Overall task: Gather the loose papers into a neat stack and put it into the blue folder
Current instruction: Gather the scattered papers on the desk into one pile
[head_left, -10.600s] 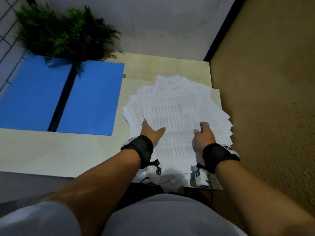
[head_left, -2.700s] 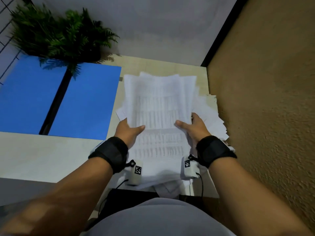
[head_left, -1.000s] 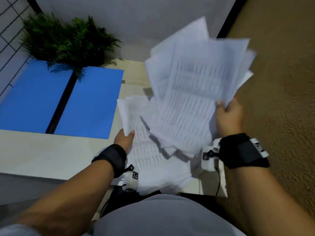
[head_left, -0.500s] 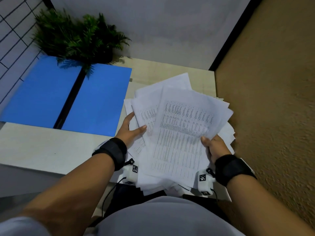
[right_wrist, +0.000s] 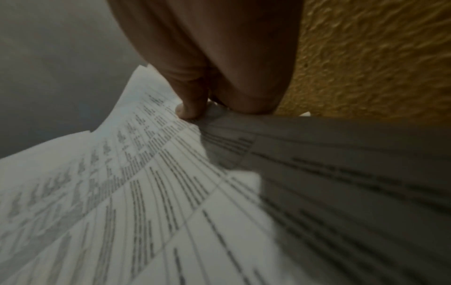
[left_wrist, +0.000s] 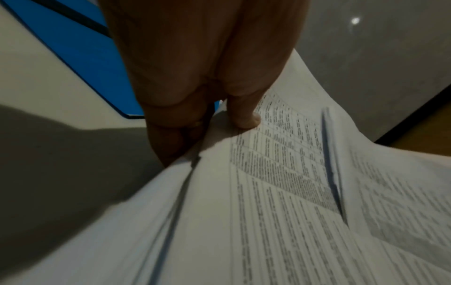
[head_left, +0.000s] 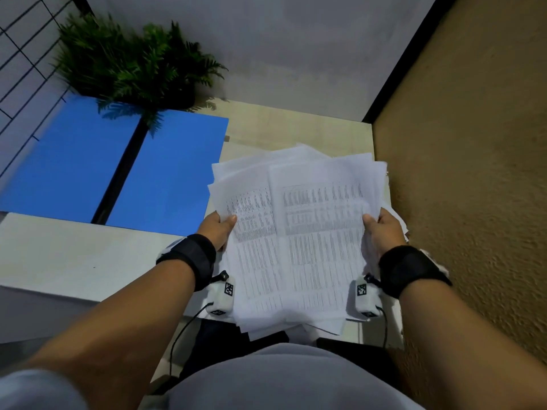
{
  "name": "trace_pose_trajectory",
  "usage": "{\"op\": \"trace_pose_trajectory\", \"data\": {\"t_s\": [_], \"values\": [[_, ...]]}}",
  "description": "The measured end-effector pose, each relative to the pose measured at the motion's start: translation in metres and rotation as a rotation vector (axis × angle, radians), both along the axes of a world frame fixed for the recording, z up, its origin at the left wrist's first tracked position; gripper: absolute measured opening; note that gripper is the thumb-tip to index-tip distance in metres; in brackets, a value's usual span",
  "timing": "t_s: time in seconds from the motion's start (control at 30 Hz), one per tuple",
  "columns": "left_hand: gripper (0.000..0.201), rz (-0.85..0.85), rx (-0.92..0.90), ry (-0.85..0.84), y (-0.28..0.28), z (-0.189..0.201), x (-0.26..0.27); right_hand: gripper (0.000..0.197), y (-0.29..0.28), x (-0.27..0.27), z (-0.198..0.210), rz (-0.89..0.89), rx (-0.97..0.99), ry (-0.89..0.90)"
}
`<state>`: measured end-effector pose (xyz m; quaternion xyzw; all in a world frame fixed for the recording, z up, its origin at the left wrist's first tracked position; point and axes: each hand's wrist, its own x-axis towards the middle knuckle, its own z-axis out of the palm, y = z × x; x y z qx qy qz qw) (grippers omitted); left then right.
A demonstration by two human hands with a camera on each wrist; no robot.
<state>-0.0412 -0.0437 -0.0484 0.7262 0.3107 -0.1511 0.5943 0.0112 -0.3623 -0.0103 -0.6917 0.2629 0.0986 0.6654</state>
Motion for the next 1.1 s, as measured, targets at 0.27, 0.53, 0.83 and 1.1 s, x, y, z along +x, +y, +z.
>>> {"op": "trace_pose_trajectory", "data": {"t_s": [0.27,0.53,0.83,1.1], "values": [[0.028,0.16,0.033,0.018,-0.025,-0.001,0.01,0.018,0.067,0.023,-0.014,0.274,-0.186,0.065],[0.071,0.266,-0.157,0.076,-0.033,-0.012,-0.007,0.046,0.075,0.003,-0.029,0.236,-0.678,0.256],[0.053,0.105,-0.101,0.047,-0.039,-0.029,-0.014,0.041,0.073,-0.018,-0.021,0.429,-0.161,0.131],[0.046,0.124,-0.471,-0.061,-0.015,0.004,-0.036,0.042,0.057,-0.03,-0.008,0.44,0.165,0.065]]}}
